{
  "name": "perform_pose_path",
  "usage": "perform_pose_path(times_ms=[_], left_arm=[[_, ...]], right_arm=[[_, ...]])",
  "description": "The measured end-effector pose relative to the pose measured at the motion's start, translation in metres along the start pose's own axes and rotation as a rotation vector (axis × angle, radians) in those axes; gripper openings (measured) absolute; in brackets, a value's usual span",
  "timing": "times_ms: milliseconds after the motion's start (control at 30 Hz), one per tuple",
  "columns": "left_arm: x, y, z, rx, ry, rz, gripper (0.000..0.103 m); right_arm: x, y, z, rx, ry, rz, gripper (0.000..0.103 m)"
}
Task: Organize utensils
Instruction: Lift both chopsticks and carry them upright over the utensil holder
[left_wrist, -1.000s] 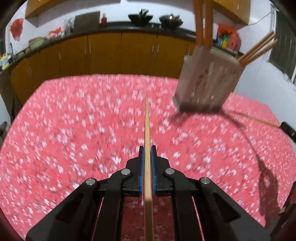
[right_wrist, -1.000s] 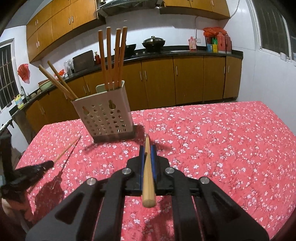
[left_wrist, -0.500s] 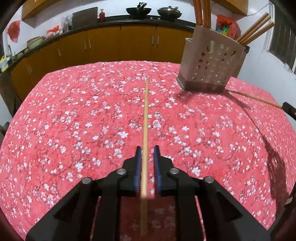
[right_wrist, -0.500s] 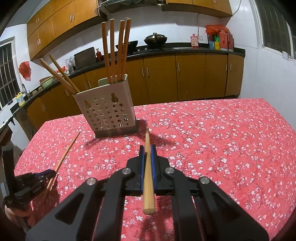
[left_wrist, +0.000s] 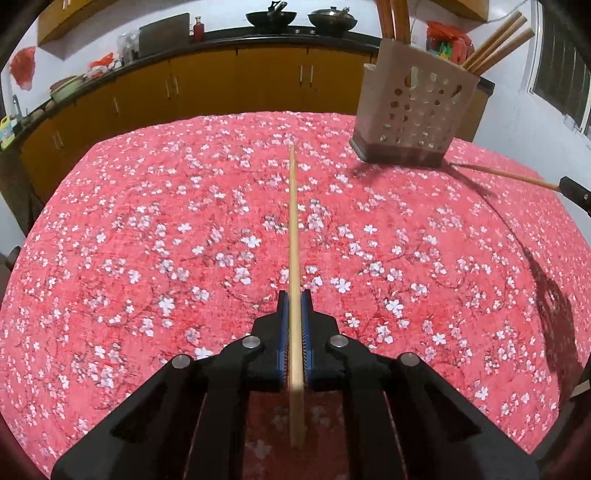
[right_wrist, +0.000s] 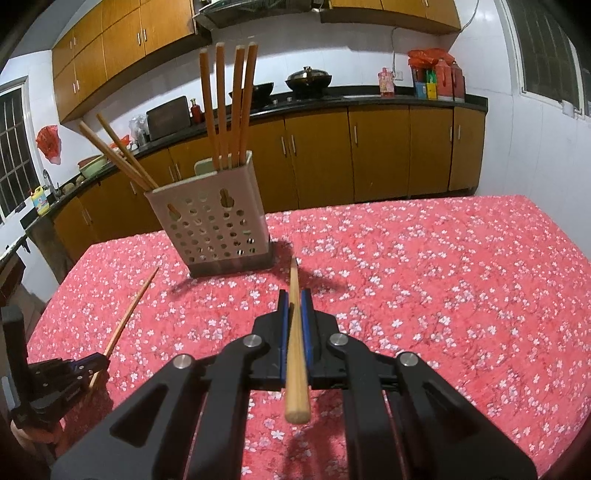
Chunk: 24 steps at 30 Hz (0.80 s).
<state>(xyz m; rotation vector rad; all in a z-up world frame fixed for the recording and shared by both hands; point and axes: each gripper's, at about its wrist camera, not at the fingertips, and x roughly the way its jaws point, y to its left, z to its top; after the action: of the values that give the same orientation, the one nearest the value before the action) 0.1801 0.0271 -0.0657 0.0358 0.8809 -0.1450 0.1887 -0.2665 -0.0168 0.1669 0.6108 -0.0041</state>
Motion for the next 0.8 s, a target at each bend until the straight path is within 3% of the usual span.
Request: perform_pose_path(times_ms=[467,800], left_arm=[[-0.089,0.012,0.063,-0.063,-0.285,-0.035,0.007],[-0.109,0.006,0.093,-0.07,-0.369,-0.051,0.007]], right_arm=[[-0.033,-0.004,0.026,0.004,-0.115,0.002,0.008],[-0.05,0.007,0.047,-0.029,-0.174,0.037,0.008]])
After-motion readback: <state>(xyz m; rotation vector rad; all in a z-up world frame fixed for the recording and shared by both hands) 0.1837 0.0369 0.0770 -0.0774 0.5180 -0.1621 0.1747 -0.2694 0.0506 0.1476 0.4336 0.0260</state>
